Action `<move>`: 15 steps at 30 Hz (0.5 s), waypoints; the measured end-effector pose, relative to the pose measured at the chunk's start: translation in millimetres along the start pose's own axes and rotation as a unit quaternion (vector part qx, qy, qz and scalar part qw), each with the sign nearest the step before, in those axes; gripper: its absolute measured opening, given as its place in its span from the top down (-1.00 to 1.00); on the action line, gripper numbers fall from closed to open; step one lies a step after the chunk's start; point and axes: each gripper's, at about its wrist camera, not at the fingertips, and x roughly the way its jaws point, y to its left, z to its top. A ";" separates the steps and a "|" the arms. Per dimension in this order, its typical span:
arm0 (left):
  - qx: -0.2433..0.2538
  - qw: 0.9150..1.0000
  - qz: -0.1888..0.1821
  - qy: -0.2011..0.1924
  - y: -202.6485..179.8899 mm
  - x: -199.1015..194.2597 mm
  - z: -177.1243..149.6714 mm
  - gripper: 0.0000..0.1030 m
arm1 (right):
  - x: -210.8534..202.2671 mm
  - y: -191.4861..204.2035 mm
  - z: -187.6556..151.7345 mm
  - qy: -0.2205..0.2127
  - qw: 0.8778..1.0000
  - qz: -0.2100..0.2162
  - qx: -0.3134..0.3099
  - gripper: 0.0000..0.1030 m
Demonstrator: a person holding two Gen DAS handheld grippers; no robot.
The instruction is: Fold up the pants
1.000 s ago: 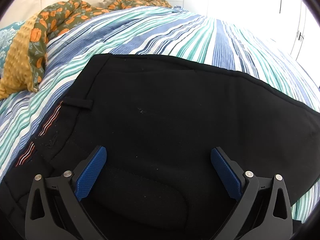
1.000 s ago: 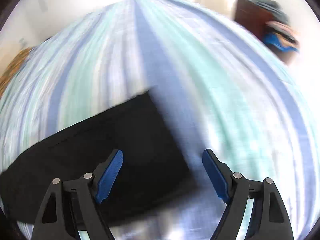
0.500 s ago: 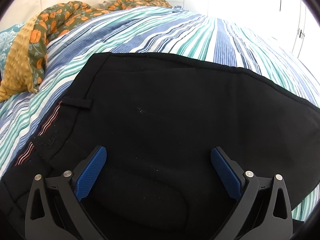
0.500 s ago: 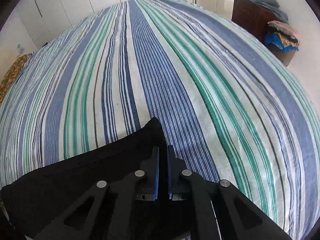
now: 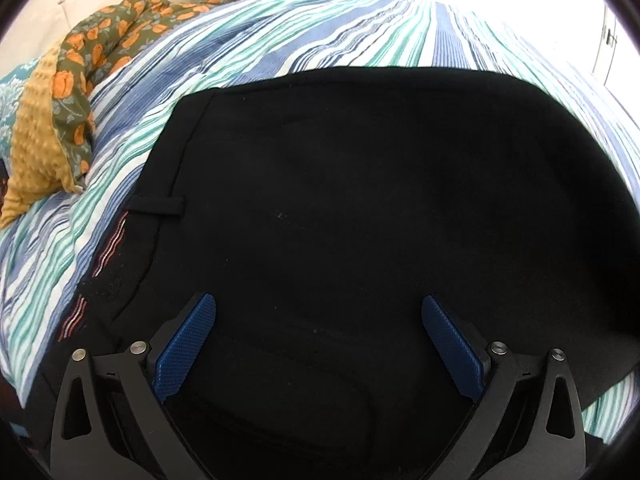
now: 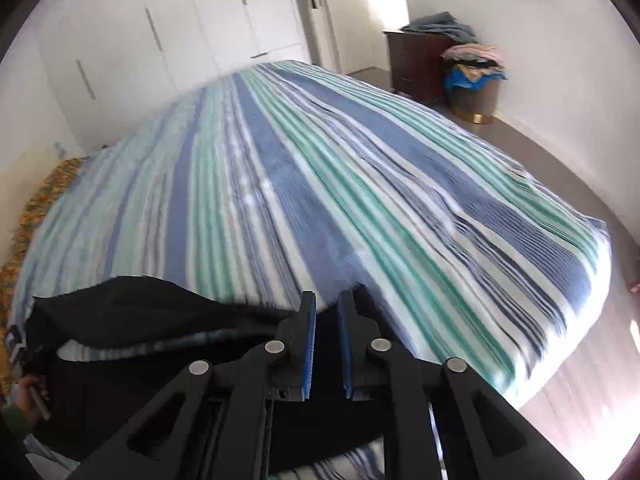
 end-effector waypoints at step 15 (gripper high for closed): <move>0.032 0.985 -0.169 -0.003 -24.1 -141.2 -171.5 -0.99 | -35.6 158.1 -104.2 0.003 0.969 0.203 -0.138 -0.67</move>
